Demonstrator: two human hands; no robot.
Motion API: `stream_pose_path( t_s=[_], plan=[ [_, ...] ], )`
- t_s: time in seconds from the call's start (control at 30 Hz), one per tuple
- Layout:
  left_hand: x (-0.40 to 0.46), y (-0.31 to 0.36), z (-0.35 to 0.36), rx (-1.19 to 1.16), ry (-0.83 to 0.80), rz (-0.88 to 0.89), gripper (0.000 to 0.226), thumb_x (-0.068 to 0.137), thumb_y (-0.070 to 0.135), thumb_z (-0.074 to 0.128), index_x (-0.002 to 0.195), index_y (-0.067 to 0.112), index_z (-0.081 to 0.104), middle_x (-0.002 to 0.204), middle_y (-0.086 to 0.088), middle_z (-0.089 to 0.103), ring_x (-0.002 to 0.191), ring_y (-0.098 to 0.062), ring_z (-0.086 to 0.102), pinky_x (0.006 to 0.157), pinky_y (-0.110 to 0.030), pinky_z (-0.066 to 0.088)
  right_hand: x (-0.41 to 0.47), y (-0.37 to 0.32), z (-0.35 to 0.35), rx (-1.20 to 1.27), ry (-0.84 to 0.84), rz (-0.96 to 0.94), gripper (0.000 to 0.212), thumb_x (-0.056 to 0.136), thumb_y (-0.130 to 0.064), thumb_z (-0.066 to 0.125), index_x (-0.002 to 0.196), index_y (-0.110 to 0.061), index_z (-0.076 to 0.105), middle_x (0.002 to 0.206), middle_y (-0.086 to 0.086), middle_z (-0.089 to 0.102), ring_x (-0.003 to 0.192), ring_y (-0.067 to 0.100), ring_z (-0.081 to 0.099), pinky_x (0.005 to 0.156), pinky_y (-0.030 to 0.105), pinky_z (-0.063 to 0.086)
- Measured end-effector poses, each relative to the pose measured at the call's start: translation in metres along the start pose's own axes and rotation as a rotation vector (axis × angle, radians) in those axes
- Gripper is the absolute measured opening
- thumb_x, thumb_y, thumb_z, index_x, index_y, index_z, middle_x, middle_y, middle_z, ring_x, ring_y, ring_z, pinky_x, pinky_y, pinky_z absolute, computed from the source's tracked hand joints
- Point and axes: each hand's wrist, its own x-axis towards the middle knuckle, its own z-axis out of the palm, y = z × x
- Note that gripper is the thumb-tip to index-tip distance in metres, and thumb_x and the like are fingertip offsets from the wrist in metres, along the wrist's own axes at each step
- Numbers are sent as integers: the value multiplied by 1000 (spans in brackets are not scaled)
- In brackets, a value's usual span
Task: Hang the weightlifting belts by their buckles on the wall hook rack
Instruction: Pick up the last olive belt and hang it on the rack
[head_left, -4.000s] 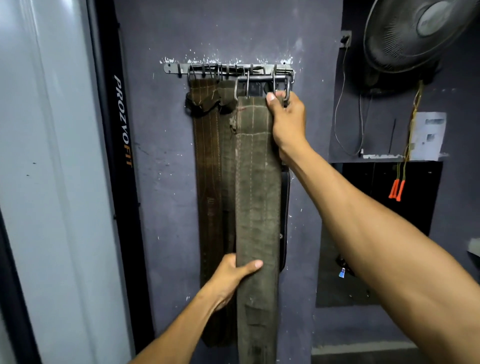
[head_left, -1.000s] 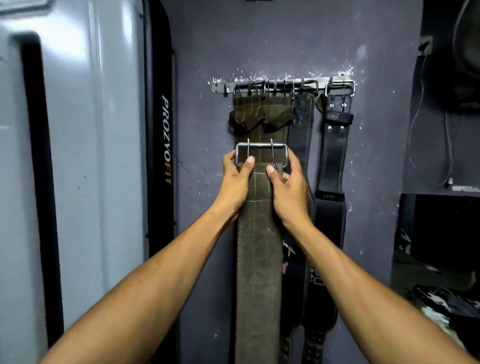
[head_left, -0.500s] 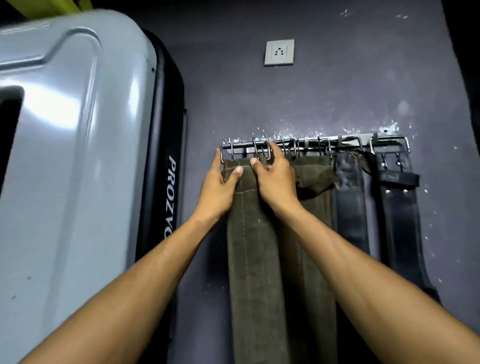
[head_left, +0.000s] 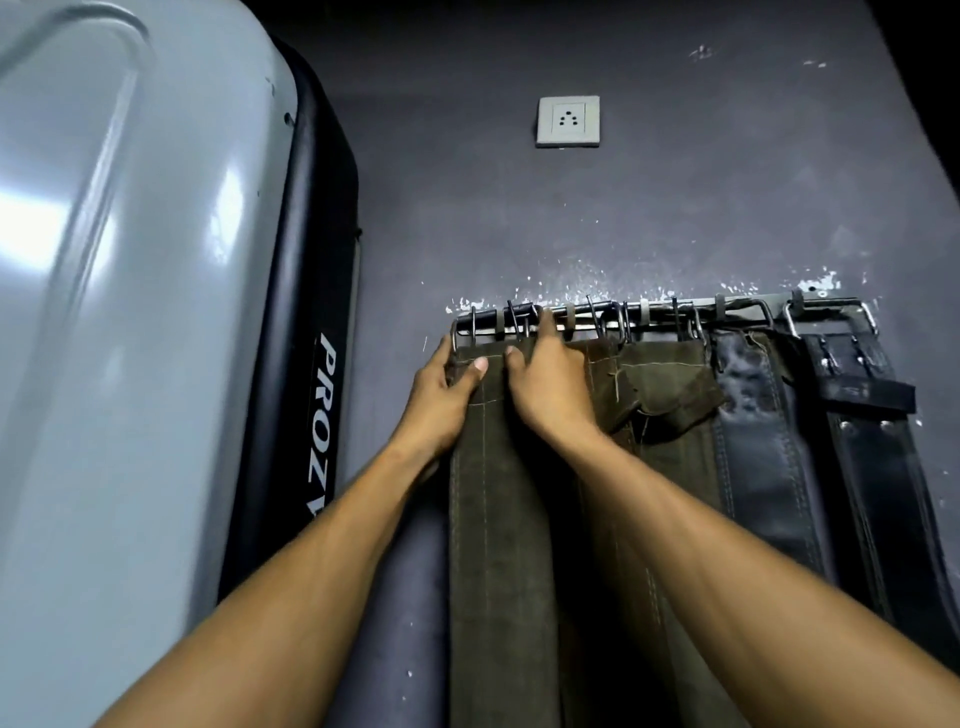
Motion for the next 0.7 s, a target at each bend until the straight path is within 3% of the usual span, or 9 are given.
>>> stream_pose_path(
  t_s=[0.1,0.13,0.27,0.43,0.53,0.63,0.7],
  plan=[
    [-19,-15,12,-136,124,-26,28,104,18,57,132,14,61,115,3,74,96,4,71,87,-12,55,-20,7,-1,35,3,25,47,103,-30,55,145,-12,47,109,16,71,110,37,66,82,30,44],
    [-24,-18,16,-151,156,-32,24,105,20,56,127,12,64,110,4,75,93,3,72,82,-10,55,-26,8,-3,62,5,42,46,103,-32,56,143,-12,49,113,16,72,112,36,66,83,28,43],
    [-49,-34,20,-169,146,-130,39,107,38,48,127,11,68,119,-3,76,114,-15,70,102,-30,55,-58,8,-2,241,79,107,56,100,-40,61,149,-16,46,117,8,73,111,28,67,84,24,42],
    [-76,-53,16,-65,45,-187,43,106,44,47,110,13,78,101,-3,82,102,-21,77,92,-38,60,-102,40,17,266,102,99,28,104,-35,57,124,-15,57,100,6,76,97,30,72,80,36,52],
    [-81,-52,18,170,119,-167,47,106,46,46,106,9,75,96,-10,80,95,-28,76,87,-43,61,-105,50,25,223,148,25,19,106,-28,55,116,-12,54,88,7,74,80,32,70,60,32,37],
    [-84,-43,23,241,165,-161,48,106,45,46,104,6,74,96,-15,79,94,-32,74,85,-45,60,-107,55,29,216,156,-6,20,106,-26,56,122,-13,54,87,2,72,80,27,70,58,24,37],
    [-91,-41,23,231,212,-159,47,105,46,47,101,6,73,95,-13,79,92,-30,74,84,-46,59,-118,55,26,273,159,-37,30,105,-26,57,133,-18,50,98,-8,72,87,14,71,65,9,44]
  ],
)
